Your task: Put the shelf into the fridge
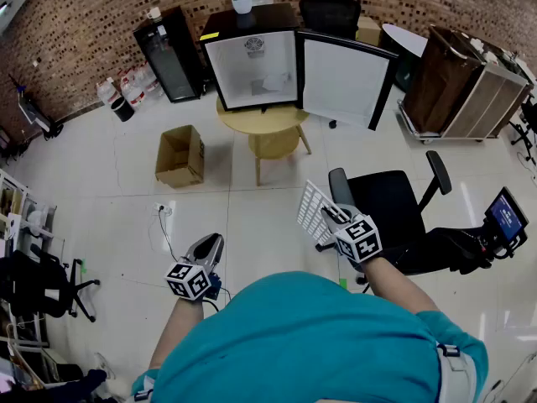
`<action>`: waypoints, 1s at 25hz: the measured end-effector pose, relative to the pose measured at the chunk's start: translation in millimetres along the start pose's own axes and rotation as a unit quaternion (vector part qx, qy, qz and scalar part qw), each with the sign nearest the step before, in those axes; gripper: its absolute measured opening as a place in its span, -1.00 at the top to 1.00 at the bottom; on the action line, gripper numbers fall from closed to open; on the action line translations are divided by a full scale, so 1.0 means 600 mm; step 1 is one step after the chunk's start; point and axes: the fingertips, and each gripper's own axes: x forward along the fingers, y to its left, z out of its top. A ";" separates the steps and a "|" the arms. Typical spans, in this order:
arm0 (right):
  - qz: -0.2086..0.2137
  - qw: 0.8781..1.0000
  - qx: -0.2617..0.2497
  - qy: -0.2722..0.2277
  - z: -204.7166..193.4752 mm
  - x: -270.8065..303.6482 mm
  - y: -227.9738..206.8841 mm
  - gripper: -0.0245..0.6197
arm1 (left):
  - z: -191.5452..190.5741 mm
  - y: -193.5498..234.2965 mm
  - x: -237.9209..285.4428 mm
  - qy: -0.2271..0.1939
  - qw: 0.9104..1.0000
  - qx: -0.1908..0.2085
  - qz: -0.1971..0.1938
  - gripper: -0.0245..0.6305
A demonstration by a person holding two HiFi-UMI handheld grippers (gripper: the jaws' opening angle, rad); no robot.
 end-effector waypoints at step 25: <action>-0.070 0.997 0.012 0.030 0.180 0.423 0.030 0.83 | 0.087 0.498 0.036 -0.006 0.998 -0.039 -0.057 0.81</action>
